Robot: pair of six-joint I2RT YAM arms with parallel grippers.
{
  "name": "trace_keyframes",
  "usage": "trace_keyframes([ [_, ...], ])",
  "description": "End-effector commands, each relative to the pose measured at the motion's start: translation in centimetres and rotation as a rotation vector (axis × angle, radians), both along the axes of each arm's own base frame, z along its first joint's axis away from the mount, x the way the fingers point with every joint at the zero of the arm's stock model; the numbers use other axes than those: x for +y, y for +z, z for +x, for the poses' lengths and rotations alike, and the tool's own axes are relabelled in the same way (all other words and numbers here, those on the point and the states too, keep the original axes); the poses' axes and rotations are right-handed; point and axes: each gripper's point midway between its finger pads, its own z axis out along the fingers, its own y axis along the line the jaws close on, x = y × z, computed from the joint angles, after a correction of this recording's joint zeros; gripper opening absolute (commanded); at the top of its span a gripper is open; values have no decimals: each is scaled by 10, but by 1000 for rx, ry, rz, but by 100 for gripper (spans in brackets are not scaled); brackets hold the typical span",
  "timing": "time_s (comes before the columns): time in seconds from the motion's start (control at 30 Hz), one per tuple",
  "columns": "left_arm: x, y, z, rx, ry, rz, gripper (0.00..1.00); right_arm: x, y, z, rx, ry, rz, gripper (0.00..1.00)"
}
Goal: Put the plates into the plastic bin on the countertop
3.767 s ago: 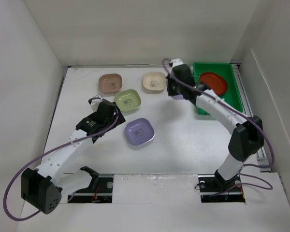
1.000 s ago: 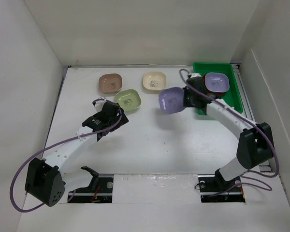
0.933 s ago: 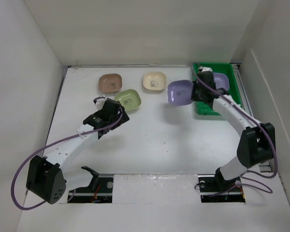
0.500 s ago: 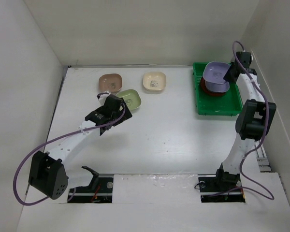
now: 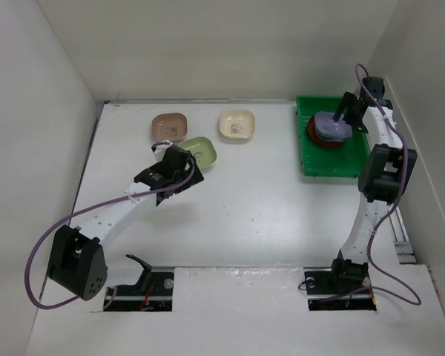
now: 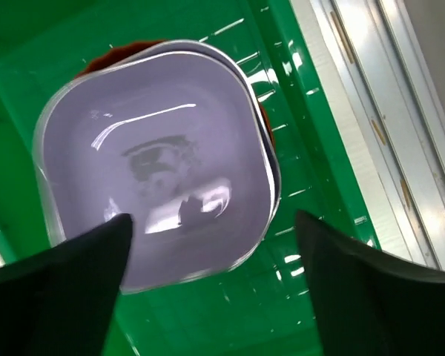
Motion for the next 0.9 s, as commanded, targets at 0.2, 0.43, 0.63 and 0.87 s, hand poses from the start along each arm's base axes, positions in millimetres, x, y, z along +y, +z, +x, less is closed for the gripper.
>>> trace_keyframes([
  [0.2, 5, 14, 38, -34, 122, 10, 100, 71, 110, -7, -257, 106, -56, 100],
  [0.43, 23, -4, 83, -14, 185, 14, 100, 179, 54, -34, -183, 338, 27, 100],
  [0.63, 34, -34, 132, 28, 225, 60, 100, 281, 12, -92, -170, 575, 129, 100],
  [0.87, 30, -99, 135, 203, 244, 79, 33, 338, 34, -149, -209, 712, 108, 100],
])
